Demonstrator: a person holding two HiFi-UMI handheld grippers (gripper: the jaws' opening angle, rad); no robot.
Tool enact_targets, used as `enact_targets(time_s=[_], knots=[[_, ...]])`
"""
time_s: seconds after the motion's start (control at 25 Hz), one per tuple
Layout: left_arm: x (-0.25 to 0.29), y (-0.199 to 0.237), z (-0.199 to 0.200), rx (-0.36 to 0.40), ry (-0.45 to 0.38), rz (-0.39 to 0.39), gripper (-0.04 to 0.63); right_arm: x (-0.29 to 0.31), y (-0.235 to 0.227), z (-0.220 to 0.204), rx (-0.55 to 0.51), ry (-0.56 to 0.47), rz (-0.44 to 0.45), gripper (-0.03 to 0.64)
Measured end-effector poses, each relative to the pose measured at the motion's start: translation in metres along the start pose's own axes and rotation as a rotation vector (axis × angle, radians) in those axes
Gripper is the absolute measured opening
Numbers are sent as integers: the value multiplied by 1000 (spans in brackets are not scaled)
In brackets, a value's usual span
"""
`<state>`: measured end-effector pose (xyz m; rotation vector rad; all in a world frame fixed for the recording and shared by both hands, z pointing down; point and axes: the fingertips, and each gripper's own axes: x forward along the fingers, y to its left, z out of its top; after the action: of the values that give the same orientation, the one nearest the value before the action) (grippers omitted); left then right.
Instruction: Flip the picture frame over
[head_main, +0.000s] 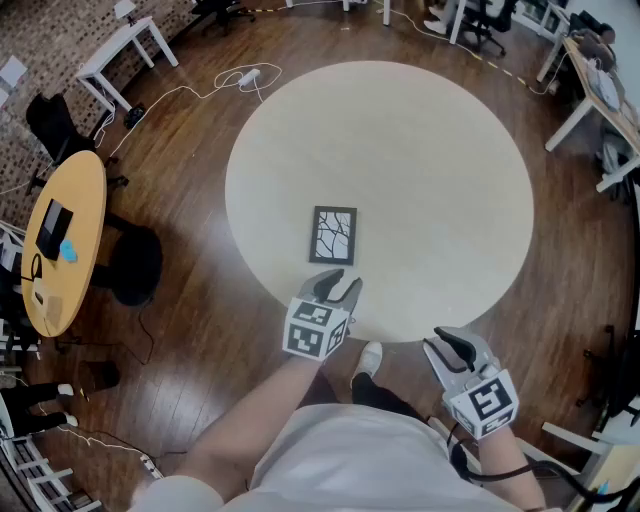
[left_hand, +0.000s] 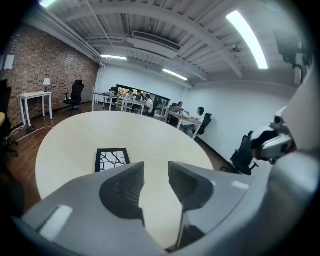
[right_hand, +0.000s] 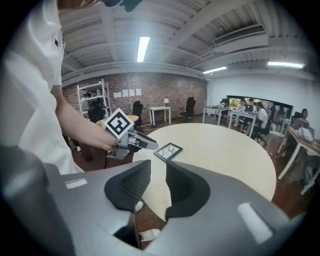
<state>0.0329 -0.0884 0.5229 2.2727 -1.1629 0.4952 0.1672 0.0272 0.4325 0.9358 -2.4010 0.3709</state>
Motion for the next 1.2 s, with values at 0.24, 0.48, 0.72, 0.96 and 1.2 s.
enact_targets(time_s=[0.24,0.48,0.72,0.96,1.2], knots=[[86,49,-7,28,81,193,146,-10,-33,-10,85,54,-71,98],[116,63,-23,19,189,292,146,-15,-39,-15,132,107,-81,98],[115,64,-27,20,218,392,84,-14,-51,-13,136,120,-51,96],[114,65,-28,14,217,438,80,-11,-62,-15,126,120,-31,92],[113,67,-28,-43,210,420,64,-11,-67,-17,111,123,-19,92]])
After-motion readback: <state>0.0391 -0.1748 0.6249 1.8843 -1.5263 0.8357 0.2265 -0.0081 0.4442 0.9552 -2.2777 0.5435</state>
